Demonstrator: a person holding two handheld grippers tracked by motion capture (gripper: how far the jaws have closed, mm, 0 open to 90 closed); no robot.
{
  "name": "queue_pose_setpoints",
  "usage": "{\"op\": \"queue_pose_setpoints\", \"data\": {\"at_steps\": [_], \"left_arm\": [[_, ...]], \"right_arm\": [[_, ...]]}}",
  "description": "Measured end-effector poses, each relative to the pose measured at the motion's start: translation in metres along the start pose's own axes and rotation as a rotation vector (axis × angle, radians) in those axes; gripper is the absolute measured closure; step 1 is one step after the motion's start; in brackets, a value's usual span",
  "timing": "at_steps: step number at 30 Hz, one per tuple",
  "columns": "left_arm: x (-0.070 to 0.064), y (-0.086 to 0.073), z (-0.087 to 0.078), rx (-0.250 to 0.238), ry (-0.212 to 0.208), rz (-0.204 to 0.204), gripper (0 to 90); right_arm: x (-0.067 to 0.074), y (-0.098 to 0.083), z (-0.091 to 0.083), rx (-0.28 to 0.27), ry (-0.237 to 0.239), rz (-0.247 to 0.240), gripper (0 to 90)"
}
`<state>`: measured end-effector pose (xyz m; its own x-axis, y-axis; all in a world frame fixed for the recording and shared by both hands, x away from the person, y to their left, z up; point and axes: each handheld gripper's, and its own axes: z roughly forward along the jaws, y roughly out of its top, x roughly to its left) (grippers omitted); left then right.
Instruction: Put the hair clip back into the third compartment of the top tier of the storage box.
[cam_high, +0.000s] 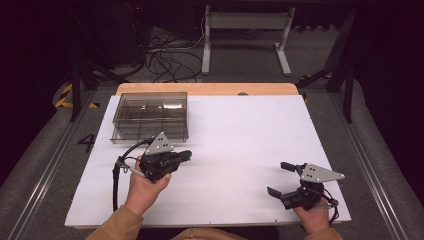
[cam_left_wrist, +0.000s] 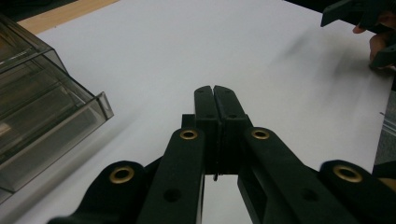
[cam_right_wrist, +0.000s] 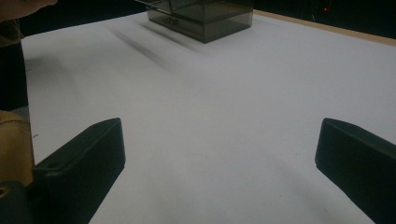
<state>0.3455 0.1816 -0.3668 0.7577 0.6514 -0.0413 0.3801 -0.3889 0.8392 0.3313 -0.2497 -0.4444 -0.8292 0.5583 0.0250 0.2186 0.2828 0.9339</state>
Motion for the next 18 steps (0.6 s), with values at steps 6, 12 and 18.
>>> {"op": "queue_pose_setpoints", "data": {"at_steps": [6, 12, 18], "left_arm": [[0.011, 0.005, 0.0, -0.002, 0.014, -0.024, 89.5], [0.02, 0.011, -0.002, -0.014, 0.031, -0.037, 89.5], [0.027, 0.014, -0.002, -0.014, 0.037, -0.057, 89.4]], "right_arm": [[0.0, 0.0, 0.0, 0.005, -0.001, 0.004, 2.0], [-0.001, 0.0, 0.0, 0.005, -0.001, 0.002, 2.0], [-0.001, 0.0, 0.001, 0.007, 0.0, 0.004, 2.0]]}}
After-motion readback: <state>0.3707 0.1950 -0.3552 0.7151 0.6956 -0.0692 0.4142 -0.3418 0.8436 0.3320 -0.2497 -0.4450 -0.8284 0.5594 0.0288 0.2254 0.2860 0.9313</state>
